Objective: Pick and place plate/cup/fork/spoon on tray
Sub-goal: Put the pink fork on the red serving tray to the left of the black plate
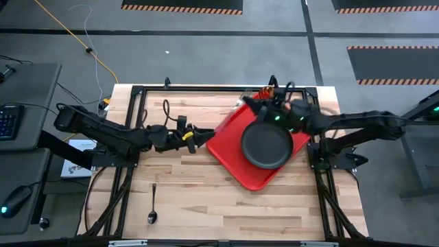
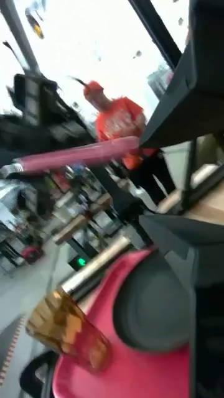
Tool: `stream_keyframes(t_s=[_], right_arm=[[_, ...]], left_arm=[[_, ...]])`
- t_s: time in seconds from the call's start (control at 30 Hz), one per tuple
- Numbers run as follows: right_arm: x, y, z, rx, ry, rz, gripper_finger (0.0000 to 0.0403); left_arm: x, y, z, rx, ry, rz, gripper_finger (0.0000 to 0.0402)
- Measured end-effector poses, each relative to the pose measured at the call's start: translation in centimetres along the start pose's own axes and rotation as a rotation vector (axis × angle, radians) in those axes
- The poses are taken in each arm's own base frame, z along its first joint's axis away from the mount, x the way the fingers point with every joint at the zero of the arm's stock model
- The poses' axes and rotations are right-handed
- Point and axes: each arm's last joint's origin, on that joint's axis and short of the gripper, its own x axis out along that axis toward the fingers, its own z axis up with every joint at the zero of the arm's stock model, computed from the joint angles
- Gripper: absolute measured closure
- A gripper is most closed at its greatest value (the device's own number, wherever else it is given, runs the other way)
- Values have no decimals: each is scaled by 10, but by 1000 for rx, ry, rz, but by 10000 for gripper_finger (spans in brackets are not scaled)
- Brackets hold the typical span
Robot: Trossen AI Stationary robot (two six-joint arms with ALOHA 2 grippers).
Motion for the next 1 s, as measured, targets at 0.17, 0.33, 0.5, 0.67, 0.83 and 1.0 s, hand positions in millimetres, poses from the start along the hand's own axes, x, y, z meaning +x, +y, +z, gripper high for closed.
stream_keyframes(t_s=[0.17,0.33,0.5,0.67,0.83,1.0], right_arm=[[-13,23,44,-186,234,-57,402],[6,45,50,-347,551,27,402],[50,37,-5,-437,981,120,402],[85,13,-71,-425,1268,225,402],[106,-14,-122,-441,1427,192,402],[118,-38,-150,-419,1513,147,403]], left_arm=[[-18,-5,26,51,-17,0,203],[-37,-18,49,117,-102,-68,201],[-47,-23,60,116,-148,-93,200],[-50,-24,62,113,-158,-92,200],[-50,-23,62,98,-154,-91,200],[-50,-24,62,87,-153,-92,200]])
